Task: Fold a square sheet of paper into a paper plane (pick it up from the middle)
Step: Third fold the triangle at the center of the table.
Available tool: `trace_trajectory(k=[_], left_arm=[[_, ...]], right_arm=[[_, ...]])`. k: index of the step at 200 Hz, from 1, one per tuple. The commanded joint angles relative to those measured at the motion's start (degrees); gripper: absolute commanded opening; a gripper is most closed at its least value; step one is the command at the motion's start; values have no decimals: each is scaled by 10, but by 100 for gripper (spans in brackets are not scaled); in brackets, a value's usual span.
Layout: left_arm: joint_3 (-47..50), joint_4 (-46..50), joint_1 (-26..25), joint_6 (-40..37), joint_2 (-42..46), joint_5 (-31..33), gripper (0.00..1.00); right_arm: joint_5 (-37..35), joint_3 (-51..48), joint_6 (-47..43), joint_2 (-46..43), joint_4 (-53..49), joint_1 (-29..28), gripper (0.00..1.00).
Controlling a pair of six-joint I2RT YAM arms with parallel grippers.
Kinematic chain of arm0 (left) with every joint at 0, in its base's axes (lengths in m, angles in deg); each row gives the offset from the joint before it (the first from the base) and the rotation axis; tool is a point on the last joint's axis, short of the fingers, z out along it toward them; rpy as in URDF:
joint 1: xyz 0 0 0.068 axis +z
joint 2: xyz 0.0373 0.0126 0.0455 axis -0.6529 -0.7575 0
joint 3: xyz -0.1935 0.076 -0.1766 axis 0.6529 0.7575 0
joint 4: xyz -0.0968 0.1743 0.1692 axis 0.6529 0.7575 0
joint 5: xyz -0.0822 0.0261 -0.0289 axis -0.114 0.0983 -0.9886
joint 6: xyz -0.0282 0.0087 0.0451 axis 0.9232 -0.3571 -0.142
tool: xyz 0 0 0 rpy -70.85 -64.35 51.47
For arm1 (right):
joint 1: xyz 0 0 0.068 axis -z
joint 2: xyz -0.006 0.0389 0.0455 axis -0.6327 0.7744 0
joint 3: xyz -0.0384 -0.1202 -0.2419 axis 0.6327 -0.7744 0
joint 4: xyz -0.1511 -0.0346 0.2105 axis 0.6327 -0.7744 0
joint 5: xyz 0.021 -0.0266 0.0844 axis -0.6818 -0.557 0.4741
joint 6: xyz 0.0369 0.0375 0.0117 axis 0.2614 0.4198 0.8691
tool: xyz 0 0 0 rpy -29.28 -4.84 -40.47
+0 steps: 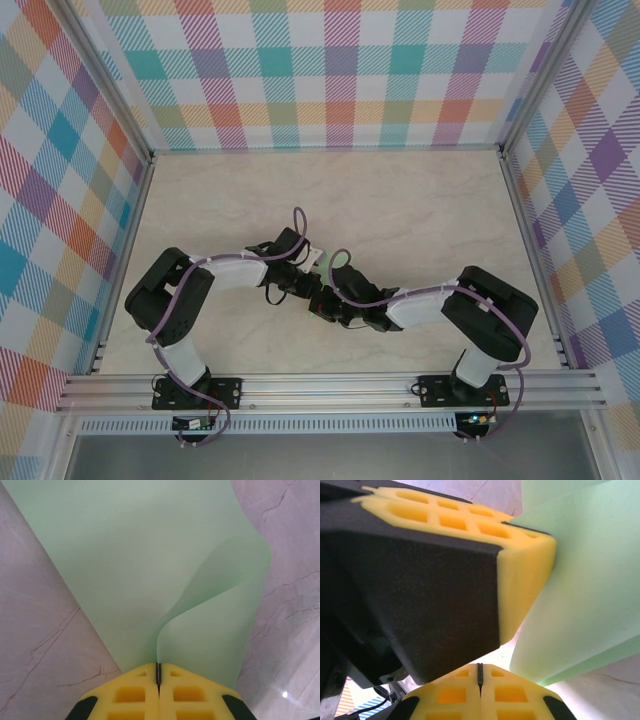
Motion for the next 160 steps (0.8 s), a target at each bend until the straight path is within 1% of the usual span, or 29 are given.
trace_trajectory(k=[1, 68, 119, 160], left_arm=[[19, 29, 3, -4, -23, 9, 5], [17, 33, 3, -6, -27, 3, 5], [15, 35, 3, -7, -30, -1, 5], [13, 38, 4, -8, -32, 0, 5]], right_arm=[[-3, 2, 17, 12, 34, -6, 2], [-15, -17, 27, 23, 41, -11, 2], [-23, -16, 24, 34, 27, -14, 2], [-28, -25, 40, 46, 30, -17, 2]])
